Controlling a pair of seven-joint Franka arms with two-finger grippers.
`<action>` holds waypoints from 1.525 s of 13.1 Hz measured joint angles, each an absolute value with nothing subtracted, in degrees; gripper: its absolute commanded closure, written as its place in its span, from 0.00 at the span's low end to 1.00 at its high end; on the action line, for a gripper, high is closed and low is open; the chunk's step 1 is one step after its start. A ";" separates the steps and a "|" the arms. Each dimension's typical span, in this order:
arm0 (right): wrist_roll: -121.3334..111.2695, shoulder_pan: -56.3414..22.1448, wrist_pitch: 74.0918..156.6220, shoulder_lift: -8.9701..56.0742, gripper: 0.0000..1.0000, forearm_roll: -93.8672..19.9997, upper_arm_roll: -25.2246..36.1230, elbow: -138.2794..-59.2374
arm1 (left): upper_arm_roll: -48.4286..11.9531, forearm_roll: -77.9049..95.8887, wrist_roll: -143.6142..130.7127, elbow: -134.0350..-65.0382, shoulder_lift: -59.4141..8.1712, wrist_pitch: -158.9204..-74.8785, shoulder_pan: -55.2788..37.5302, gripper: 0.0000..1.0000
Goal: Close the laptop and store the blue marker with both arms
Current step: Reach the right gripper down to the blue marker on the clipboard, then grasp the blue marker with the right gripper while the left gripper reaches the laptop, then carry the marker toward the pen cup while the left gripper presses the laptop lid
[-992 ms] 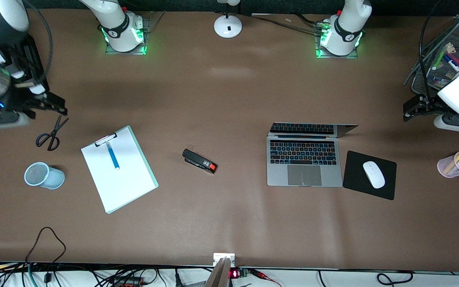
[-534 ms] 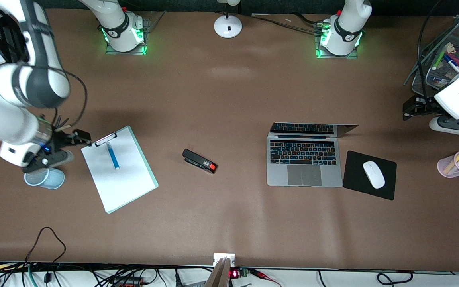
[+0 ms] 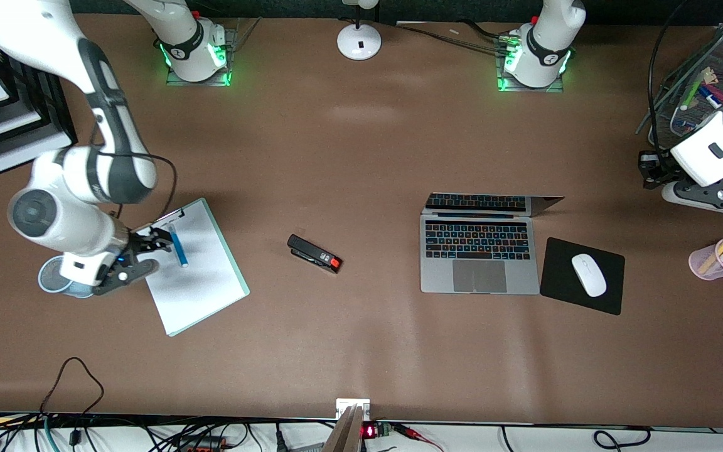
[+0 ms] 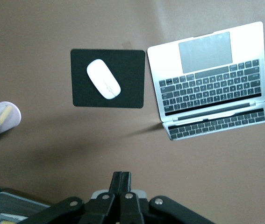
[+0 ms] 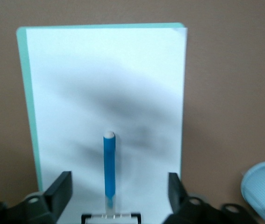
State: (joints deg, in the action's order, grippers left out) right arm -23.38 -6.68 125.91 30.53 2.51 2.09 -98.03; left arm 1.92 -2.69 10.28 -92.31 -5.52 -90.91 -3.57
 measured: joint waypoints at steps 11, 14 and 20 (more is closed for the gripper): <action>-25.10 -7.15 131.57 37.73 0.50 2.81 2.13 -98.01 | -8.46 4.41 -11.36 -92.92 -5.49 -83.38 -5.83 1.00; -25.10 -7.15 131.71 38.37 0.53 2.79 2.13 -98.01 | -11.35 4.67 -14.49 -95.70 -5.24 -85.56 -5.88 1.00; -25.04 -7.18 131.81 39.19 0.75 2.11 2.06 -98.00 | -15.70 4.73 -16.76 -111.55 -2.29 -101.41 -5.88 1.00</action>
State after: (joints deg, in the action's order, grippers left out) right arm -25.04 -7.18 131.81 39.19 2.11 2.06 -98.00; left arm -15.70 4.73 -16.76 -111.55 -2.29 -101.41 -5.88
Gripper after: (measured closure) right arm 0.643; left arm 0.991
